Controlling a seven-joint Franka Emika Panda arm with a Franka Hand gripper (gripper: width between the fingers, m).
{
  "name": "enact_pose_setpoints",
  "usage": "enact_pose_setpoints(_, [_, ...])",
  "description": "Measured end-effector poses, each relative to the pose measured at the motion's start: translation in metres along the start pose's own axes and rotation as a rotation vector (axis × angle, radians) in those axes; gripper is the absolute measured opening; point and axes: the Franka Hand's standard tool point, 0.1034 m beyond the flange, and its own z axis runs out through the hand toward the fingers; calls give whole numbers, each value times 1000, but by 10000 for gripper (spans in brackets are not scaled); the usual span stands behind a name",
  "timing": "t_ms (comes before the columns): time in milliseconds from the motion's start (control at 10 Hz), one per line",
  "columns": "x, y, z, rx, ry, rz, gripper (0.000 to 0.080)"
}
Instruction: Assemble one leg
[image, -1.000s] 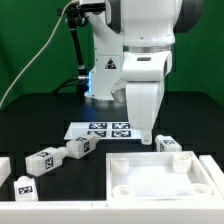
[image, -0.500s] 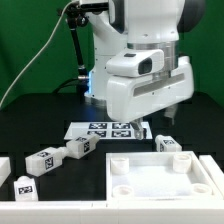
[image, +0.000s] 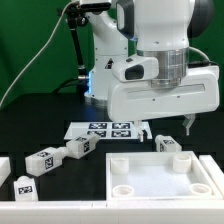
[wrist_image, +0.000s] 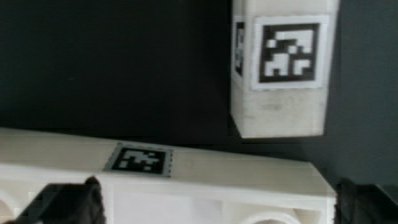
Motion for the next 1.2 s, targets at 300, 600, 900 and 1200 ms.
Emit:
enact_pose_setpoints(300, [-2, -1, 0, 6, -27, 22, 649])
enact_pose_setpoints(600, [-11, -11, -2, -9, -240, -15, 649])
enact_pose_setpoints(900, [-7, -12, -3, 3, -445, 26, 649])
enact_pose_setpoints(1200, [-13, -12, -1, 4, -634, 25, 649])
